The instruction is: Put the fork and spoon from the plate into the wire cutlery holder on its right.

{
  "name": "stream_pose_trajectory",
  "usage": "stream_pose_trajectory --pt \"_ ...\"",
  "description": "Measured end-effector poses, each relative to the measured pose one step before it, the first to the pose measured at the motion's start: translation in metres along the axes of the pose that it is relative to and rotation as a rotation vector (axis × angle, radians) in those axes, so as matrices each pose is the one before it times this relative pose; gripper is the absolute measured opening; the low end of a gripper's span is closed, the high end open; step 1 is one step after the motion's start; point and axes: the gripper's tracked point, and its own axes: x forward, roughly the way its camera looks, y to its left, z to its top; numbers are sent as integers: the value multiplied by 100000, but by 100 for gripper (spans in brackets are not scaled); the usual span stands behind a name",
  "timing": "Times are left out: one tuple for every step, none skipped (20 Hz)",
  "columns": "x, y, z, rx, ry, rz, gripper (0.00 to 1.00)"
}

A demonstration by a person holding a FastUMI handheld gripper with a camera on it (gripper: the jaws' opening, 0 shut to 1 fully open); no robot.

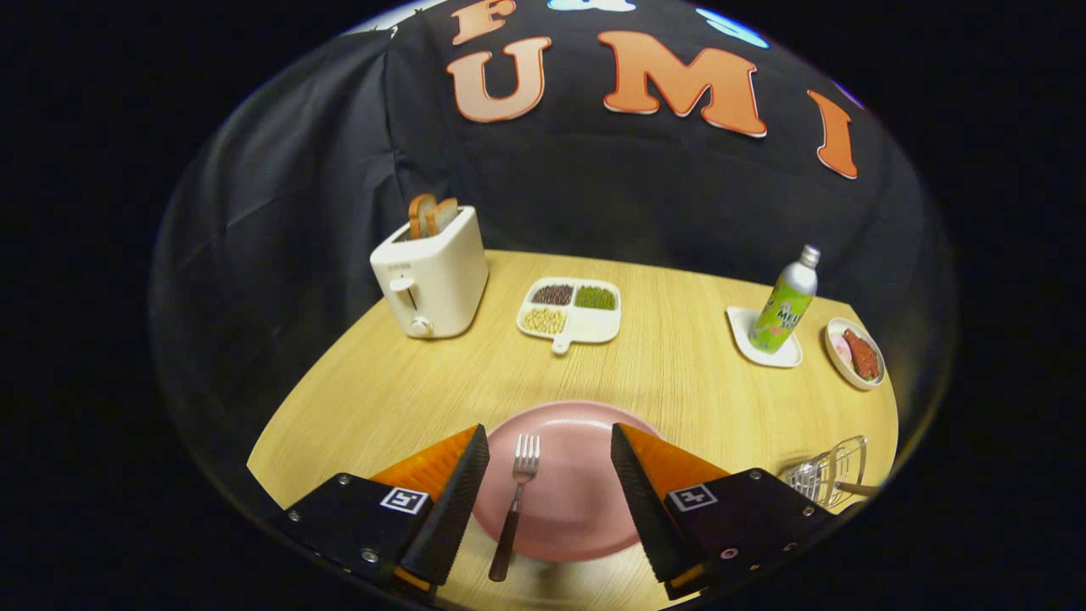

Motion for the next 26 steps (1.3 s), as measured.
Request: stream_pose_trajectory --pt "323 207 -1100 -258 4143 -210 87" --pt "480 267 -890 -706 3332 429 88" --pt "399 22 -915 -837 3062 -781 87" --pt "-499 84 -720 -762 2392 -152 87" --pt "290 107 -591 -575 1892 -158 87" --pt "262 3 -659 -775 2277 -386 87" --pt "320 -17 -706 -771 2190 -890 85" --pt "223 -119 -754 -641 2912 -511 84" --pt "484 136 -723 -550 2960 115 80" --pt "266 24 -745 -739 3282 -341 77" --pt "68 283 -498 -819 2463 679 71" --pt "74 -88 -346 -977 1889 -602 67" --pt "59 -11 -337 -1242 1165 -129 59" --pt "143 9 -190 -814 1004 -503 54" --pt "205 150 -237 -644 1236 429 45" --pt "203 -74 -287 -439 1653 -578 39" --pt "178 -88 -401 -29 2187 -443 32" --pt "151 -170 -245 491 1417 -998 25" --pt "118 -65 -108 84 875 -142 17" --pt "51 30 124 286 394 592 14" --pt "64 37 40 508 599 633 11" --pt "-86 168 -68 914 357 764 10" --pt "-73 -2 133 1953 -6 1464 7" --pt "-199 -152 192 1607 -822 575 6" --pt "-314 -225 589 1236 -2355 89 5" --pt "-431 -131 525 1321 -2568 751 5"
